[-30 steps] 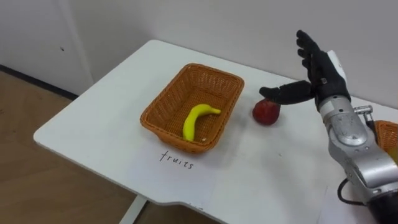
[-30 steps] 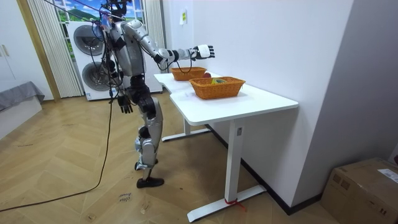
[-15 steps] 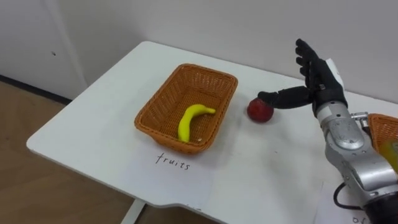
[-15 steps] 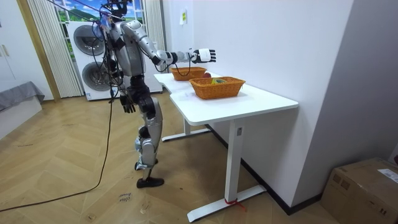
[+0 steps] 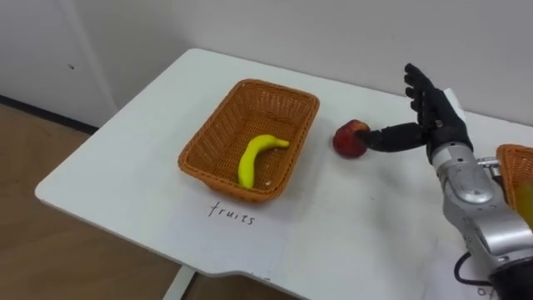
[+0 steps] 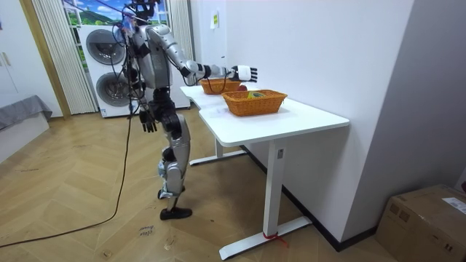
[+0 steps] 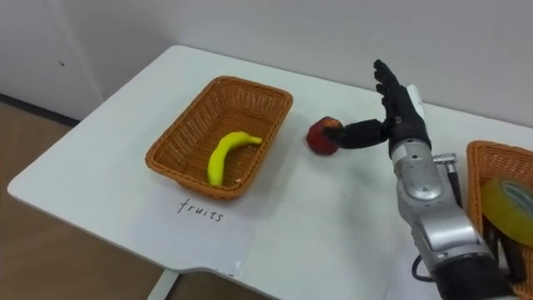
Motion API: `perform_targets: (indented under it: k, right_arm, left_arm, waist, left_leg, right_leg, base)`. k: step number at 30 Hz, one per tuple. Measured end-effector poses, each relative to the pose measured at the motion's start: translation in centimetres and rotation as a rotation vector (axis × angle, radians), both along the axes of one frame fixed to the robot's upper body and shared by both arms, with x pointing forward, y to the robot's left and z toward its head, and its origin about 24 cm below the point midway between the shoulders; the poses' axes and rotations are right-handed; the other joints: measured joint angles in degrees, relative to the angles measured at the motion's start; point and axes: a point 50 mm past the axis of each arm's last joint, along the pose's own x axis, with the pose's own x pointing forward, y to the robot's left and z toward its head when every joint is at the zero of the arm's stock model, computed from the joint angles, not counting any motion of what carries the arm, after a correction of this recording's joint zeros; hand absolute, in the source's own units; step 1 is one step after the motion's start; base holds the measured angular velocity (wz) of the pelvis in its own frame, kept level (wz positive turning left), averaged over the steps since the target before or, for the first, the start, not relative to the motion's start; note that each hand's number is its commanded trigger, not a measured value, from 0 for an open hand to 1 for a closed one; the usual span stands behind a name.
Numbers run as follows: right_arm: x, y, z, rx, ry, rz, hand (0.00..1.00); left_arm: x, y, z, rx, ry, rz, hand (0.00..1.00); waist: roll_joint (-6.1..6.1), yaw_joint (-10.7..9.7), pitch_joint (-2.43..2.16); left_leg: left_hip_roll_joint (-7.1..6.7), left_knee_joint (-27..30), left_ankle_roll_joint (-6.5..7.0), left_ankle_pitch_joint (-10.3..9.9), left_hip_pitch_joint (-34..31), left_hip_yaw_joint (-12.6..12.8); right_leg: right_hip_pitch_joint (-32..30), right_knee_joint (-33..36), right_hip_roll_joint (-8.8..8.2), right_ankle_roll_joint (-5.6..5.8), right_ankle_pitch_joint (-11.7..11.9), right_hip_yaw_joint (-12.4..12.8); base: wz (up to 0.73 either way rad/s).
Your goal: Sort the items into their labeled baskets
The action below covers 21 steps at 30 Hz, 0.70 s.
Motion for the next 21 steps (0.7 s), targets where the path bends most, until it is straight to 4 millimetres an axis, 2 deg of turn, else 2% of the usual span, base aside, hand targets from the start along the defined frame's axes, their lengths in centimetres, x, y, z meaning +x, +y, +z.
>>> perform_targets:
  k: [1,3,8,11,13,15,21]
  right_arm:
    - [0.1,-0.1,-0.1,-0.002,0.004,-0.004,0.00]
    - [0.7,-0.7,-0.2,-0.012,0.023,-0.032,0.00]
    - [1.9,-1.3,0.4,-0.029,0.027,-0.062,0.00]
    - [3.0,-1.0,1.9,-0.037,-0.032,-0.053,0.00]
    - [3.3,-1.5,1.9,-0.043,-0.036,-0.070,0.00]
    - [3.5,-1.8,1.9,-0.053,-0.025,-0.084,0.00]
    - [3.5,-2.0,1.9,-0.055,-0.038,-0.097,0.00]
  left_arm:
    - [0.2,-0.1,0.0,-0.006,-0.011,0.009,0.00]
    - [1.2,-0.4,-0.1,-0.028,-0.050,0.022,0.00]
    - [2.4,-1.1,-0.3,-0.048,-0.085,-0.014,0.00]
    - [3.9,-1.5,-0.3,-0.051,-0.127,-0.033,0.00]
    - [5.1,-1.6,-0.4,-0.045,-0.155,-0.036,0.00]
    - [5.9,-1.6,-0.4,-0.037,-0.186,-0.040,0.00]
    - [6.0,-1.7,-0.4,-0.047,-0.192,-0.020,0.00]
  waist:
    - [0.08,-0.04,0.05]
    - [0.42,-0.13,0.67]
    - [0.60,-0.03,0.91]
    - [0.61,-0.04,1.52]
    - [0.65,0.01,1.90]
    - [0.58,0.40,2.03]
    - [0.43,0.30,2.12]
  left_leg:
    - [-0.02,0.01,-0.02,0.13,-0.64,0.00]
    - [-0.10,0.01,0.01,0.60,-2.38,-0.01]
    - [-0.07,1.09,0.11,1.04,-6.13,0.42]
    - [0.02,2.42,0.27,1.29,-9.60,0.98]
    - [0.03,3.00,0.32,1.34,-10.90,0.98]
    - [0.01,3.07,0.37,1.59,-12.60,1.10]
    - [0.01,3.47,0.45,1.74,-13.76,2.31]
  right_leg:
    - [-0.58,0.50,-0.11,-0.02,-0.03,0.00]
    - [-2.60,1.14,-0.31,-0.05,-0.02,0.29]
    - [-6.61,2.98,-0.87,-0.36,-0.17,0.31]
    - [-9.91,4.40,-1.24,-0.70,-0.28,0.24]
    - [-11.10,5.26,-1.39,-0.81,-0.33,0.28]
    - [-12.92,5.89,-1.56,-0.95,-0.43,0.62]
    - [-14.46,6.14,-1.72,-0.98,-0.45,1.16]
  base:
    - [0.00]
    - [0.00]
    - [0.00]
    - [0.01]
    - [0.10]
    - [0.02]
    - [-0.02]
